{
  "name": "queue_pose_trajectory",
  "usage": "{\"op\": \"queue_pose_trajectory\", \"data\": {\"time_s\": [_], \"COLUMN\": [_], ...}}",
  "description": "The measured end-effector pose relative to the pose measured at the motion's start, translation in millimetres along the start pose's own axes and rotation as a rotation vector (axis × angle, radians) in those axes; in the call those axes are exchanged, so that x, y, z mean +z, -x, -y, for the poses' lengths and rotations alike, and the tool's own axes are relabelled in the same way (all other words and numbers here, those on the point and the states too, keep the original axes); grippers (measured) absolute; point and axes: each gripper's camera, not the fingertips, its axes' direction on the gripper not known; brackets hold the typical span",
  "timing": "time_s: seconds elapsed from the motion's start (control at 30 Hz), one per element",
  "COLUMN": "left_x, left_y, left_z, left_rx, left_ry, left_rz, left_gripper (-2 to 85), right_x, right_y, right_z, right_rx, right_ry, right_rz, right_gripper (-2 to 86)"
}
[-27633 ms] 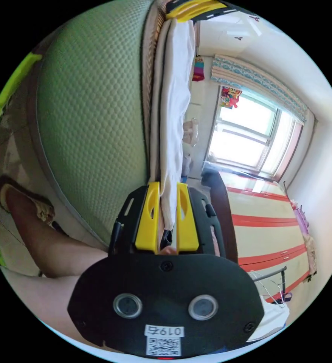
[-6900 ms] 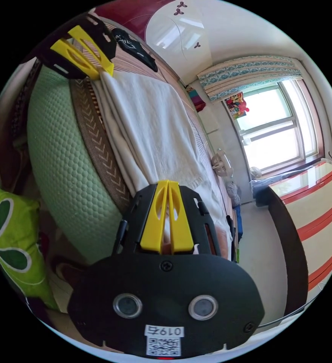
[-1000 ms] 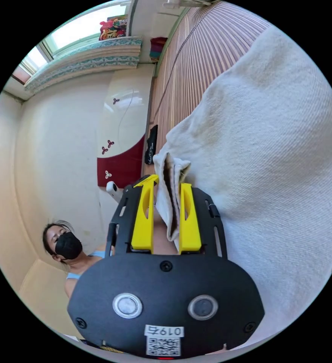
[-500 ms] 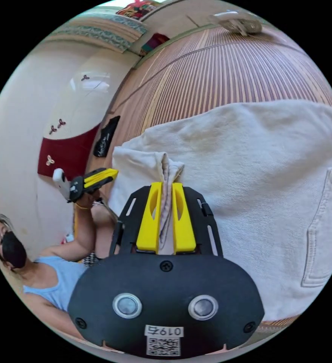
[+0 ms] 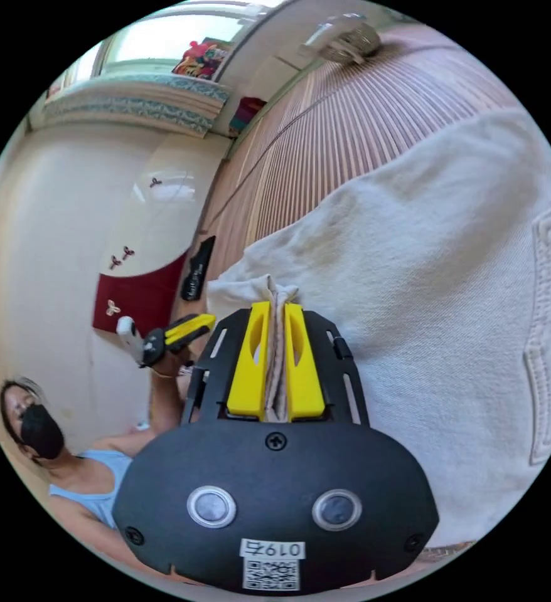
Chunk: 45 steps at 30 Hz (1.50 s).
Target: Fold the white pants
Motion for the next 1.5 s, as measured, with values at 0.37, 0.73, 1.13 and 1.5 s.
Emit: {"op": "queue_pose_trajectory", "data": {"time_s": [0.37,0.73,1.13,1.5], "left_x": [-11,-17,-6,-1], "left_y": [-10,-37,-57,-60], "left_z": [6,-11,-6,-2], "left_rx": [0.007,0.073,0.115,0.107], "left_ry": [0.014,0.056,0.078,0.086], "left_rz": [0.031,-0.088,-0.004,0.007], "left_gripper": [0.7,0.7,0.6,0.6], "right_x": [-20,-15,-27,-50], "right_y": [21,46,106,73], "right_z": [-64,-124,-156,-187], "right_rx": [0.000,-0.025,-0.147,0.022], "right_ry": [0.092,0.119,0.041,-0.040], "right_rz": [0.074,0.026,-0.211,0.039], "right_gripper": [11.5,7.8,8.8,6.9]}}
